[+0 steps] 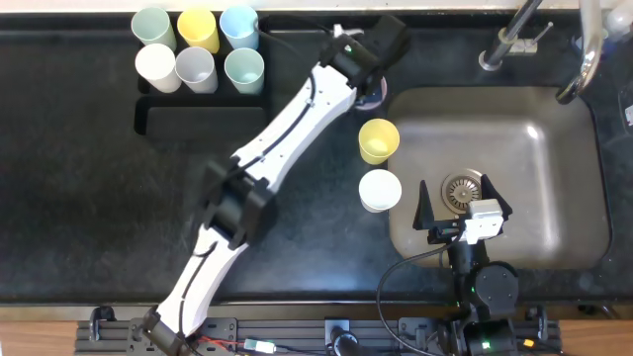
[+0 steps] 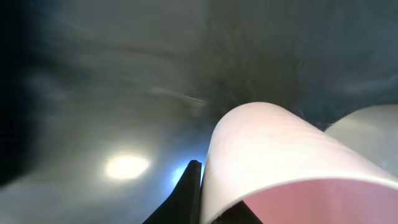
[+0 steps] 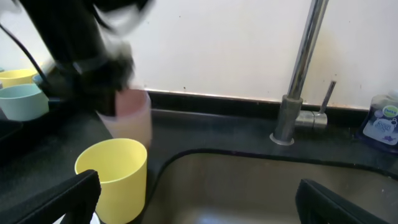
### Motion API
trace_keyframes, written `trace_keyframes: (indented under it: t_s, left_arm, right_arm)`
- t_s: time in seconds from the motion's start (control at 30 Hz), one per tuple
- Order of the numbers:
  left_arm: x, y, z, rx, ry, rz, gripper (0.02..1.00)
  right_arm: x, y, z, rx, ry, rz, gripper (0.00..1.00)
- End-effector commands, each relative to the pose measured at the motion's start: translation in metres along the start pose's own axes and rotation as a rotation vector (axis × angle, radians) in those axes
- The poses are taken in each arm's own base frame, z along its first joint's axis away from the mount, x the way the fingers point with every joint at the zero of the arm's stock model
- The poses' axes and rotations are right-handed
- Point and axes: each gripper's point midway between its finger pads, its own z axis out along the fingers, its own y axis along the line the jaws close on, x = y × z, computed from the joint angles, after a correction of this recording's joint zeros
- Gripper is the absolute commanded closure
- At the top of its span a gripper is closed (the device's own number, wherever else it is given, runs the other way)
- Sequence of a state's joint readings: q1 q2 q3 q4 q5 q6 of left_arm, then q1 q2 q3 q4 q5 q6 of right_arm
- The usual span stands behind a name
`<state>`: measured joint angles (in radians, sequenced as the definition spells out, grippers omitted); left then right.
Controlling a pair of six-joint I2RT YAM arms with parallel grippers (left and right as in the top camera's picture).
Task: Store Cups
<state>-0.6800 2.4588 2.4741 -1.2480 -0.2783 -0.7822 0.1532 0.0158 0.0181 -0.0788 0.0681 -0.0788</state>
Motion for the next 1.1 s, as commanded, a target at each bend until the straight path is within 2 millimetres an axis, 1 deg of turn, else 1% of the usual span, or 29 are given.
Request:
trace_keyframes:
  t_s: [0.03, 0.1, 0.13, 0.17, 0.27, 0.3, 0.33, 0.37, 0.47, 0.53, 0.63, 0.67, 0.7, 0.77, 0.87, 1.1]
  left_arm:
    - [-0.085, 0.083, -0.182, -0.010, -0.376, -0.091, 0.985]
    - [-0.092, 0.129, -0.215, -0.044, -0.399, -0.117, 0.985]
    - [-0.093, 0.143, -0.223, -0.054, -0.402, -0.125, 0.985]
    - [-0.092, 0.163, -0.232, -0.070, -0.399, -0.130, 0.985]
    - [-0.086, 0.216, -0.248, -0.123, -0.383, -0.139, 0.985]
    - [-0.081, 0.243, -0.252, -0.149, -0.370, -0.143, 0.985]
    - [-0.076, 0.261, -0.253, -0.164, -0.358, -0.149, 0.985]
    - [-0.064, 0.294, -0.247, -0.181, -0.319, -0.166, 0.985]
    - [-0.045, 0.336, -0.223, -0.171, -0.234, -0.195, 0.985]
    - [-0.034, 0.357, -0.203, -0.156, -0.183, -0.206, 0.985]
    - [-0.020, 0.383, -0.172, -0.152, -0.129, -0.209, 0.985]
    - [-0.016, 0.391, -0.159, -0.144, -0.110, -0.199, 0.985]
    - [-0.013, 0.396, -0.141, -0.126, -0.098, -0.179, 0.985]
    - [-0.012, 0.397, -0.122, -0.104, -0.097, -0.149, 0.985]
    - [-0.010, 0.398, -0.103, -0.096, -0.092, -0.125, 0.985]
    - [-0.009, 0.397, -0.068, -0.081, -0.026, -0.079, 0.982]
  right_arm:
    - [0.004, 0.000, 0.000, 0.003, 0.001, 0.004, 0.005]
    - [0.003, 0.000, 0.000, 0.003, 0.000, 0.004, 0.003]
    - [0.004, 0.000, 0.000, 0.003, 0.001, 0.004, 0.003]
    - [0.003, 0.000, 0.000, 0.003, 0.000, 0.004, 0.003]
    - [0.003, 0.000, 0.000, 0.003, 0.000, 0.004, 0.003]
    - [0.004, 0.000, 0.000, 0.003, 0.001, 0.004, 0.003]
    - [0.004, 0.000, 0.000, 0.003, 0.001, 0.004, 0.003]
    - [0.003, 0.000, 0.000, 0.003, 0.000, 0.004, 0.003]
    - [0.004, 0.000, 0.000, 0.003, 0.001, 0.004, 0.003]
    - [0.004, 0.000, 0.000, 0.003, 0.001, 0.004, 0.003]
    - [0.004, 0.000, 0.000, 0.003, 0.001, 0.004, 0.003]
    - [0.004, 0.000, 0.000, 0.003, 0.001, 0.004, 0.003]
    - [0.004, 0.000, 0.000, 0.003, 0.001, 0.004, 0.003]
    - [0.004, 0.000, 0.000, 0.003, 0.001, 0.004, 0.003]
    - [0.004, 0.000, 0.000, 0.003, 0.001, 0.004, 0.003]
    - [0.004, 0.000, 0.000, 0.003, 0.001, 0.004, 0.003]
